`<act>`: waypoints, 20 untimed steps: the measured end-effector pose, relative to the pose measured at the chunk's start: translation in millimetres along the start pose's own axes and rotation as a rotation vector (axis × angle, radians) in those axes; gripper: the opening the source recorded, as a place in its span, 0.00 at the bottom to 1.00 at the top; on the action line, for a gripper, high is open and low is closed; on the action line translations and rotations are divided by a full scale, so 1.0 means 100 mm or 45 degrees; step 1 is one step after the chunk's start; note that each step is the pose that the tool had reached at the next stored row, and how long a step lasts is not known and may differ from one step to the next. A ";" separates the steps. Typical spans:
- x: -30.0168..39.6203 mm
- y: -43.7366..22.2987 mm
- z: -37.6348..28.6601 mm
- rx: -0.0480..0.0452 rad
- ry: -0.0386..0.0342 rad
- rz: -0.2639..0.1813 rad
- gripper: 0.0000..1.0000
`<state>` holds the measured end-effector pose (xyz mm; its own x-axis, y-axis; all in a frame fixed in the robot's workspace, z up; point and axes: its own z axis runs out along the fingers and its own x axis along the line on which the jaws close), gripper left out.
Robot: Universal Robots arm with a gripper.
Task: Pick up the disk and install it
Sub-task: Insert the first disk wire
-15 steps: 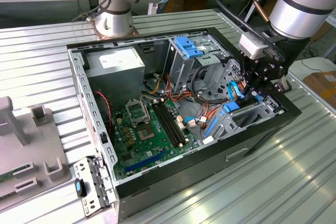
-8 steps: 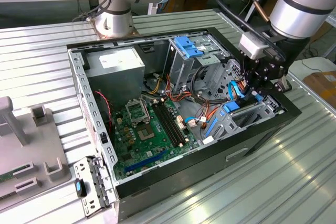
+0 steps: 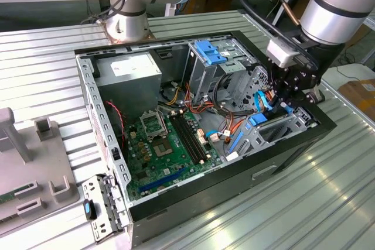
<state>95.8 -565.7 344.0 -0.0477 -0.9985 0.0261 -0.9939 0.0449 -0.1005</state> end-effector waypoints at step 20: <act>0.006 0.005 0.057 0.000 0.0000 -0.003 0.17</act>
<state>95.8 -566.5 338.3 -0.0456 -0.9986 0.0264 -0.9940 0.0427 -0.1005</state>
